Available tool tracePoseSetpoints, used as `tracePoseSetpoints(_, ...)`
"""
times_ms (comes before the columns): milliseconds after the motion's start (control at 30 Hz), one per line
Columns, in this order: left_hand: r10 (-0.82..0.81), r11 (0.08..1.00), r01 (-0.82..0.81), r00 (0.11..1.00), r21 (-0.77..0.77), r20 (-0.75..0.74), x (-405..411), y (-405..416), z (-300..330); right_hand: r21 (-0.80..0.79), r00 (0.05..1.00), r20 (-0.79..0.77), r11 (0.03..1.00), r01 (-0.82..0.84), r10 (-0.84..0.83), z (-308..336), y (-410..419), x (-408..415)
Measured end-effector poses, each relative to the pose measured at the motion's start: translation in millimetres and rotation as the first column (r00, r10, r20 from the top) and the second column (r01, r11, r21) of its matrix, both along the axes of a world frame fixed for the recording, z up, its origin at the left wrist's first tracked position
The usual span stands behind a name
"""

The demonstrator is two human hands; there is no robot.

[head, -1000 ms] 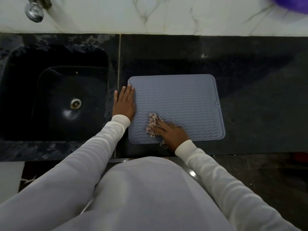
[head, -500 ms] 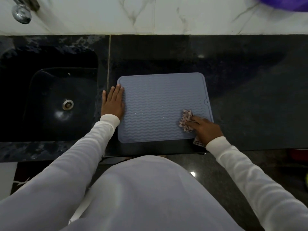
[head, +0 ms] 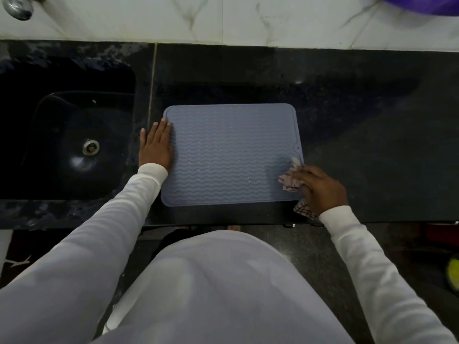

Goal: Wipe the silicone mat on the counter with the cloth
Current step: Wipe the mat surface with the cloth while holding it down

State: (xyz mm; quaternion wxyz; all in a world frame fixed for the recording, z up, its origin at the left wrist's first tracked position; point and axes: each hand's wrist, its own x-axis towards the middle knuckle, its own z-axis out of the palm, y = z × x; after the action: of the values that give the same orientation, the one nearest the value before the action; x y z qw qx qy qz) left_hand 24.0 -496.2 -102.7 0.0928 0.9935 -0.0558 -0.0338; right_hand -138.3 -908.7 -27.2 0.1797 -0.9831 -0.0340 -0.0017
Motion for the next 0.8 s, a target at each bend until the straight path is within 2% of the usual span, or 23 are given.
tracePoseSetpoints(67,0.007,1.000,-0.007,1.000,-0.004,-0.005,1,0,1,0.068,0.992,0.083,0.992,-0.106,0.100,11,33,2)
tracePoseSetpoints(200,0.013,1.000,-0.013,1.000,0.004,-0.008,-1,-2,1,0.209,0.949,0.126,0.928,-0.309,0.288,13,127,17)
tracePoseSetpoints(300,0.017,1.000,-0.017,1.000,-0.001,-0.010,0,-1,1,0.103,0.907,0.014,0.902,-0.420,0.421,-12,180,27)
tracePoseSetpoints(367,0.013,1.000,-0.013,1.000,0.003,-0.013,0,0,0,0.043,0.885,-0.070,0.887,-0.459,0.461,-29,182,27)
tracePoseSetpoints(500,0.005,1.000,-0.005,1.000,0.002,-0.015,1,3,0,-0.015,0.914,-0.013,0.914,-0.406,0.406,-28,148,17)
tracePoseSetpoints(800,-0.053,0.999,0.053,0.999,0.009,-0.009,1,7,0,-0.135,0.969,-0.237,0.986,-0.100,0.066,-19,44,0)
